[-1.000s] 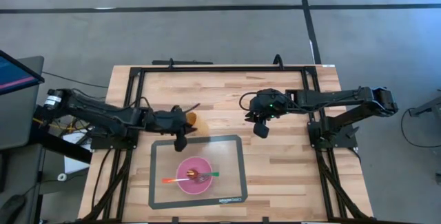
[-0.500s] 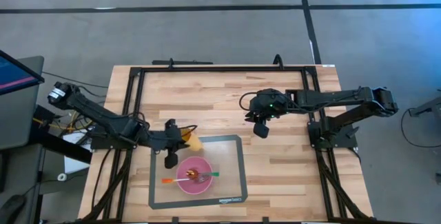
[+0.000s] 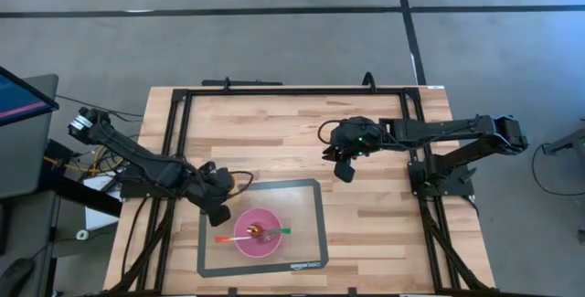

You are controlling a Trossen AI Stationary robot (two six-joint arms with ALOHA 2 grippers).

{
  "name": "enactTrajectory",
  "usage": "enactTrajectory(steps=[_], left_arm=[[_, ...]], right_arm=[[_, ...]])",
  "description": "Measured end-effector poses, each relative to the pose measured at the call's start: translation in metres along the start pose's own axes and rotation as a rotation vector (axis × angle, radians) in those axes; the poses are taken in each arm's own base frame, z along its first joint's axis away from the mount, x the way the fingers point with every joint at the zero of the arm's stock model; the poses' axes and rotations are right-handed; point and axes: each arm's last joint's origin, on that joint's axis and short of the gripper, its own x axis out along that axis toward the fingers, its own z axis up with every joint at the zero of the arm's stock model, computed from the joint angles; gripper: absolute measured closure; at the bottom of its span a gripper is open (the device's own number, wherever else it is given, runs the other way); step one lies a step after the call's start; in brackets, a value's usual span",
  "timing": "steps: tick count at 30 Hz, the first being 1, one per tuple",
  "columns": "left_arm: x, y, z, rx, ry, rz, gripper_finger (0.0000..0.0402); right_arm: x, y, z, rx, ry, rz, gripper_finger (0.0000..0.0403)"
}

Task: Pick & Place Utensil
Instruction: Put the yellow cup on the transparent mat to the top left of the pink bowl

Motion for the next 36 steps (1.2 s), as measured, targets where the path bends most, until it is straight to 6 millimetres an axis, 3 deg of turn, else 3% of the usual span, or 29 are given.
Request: enactTrajectory(steps=[14,22,31,36], left_arm=[[0.039,-0.013,-0.010,-0.027,0.204,0.102,0.0390],[0.035,-0.013,-0.010,-0.171,0.183,0.082,0.0377],[0.036,-0.014,-0.012,-0.174,0.213,0.059,0.0327],[0.035,-0.014,-0.011,-0.185,0.242,0.027,0.0320]], right_arm=[[0.000,0.000,0.000,0.000,0.001,0.000,0.0332],[0.000,0.000,0.000,0.000,0.002,0.000,0.0332],[0.000,0.000,0.000,0.000,0.001,0.000,0.0332],[0.000,0.000,0.000,0.000,0.000,0.000,0.0332]])
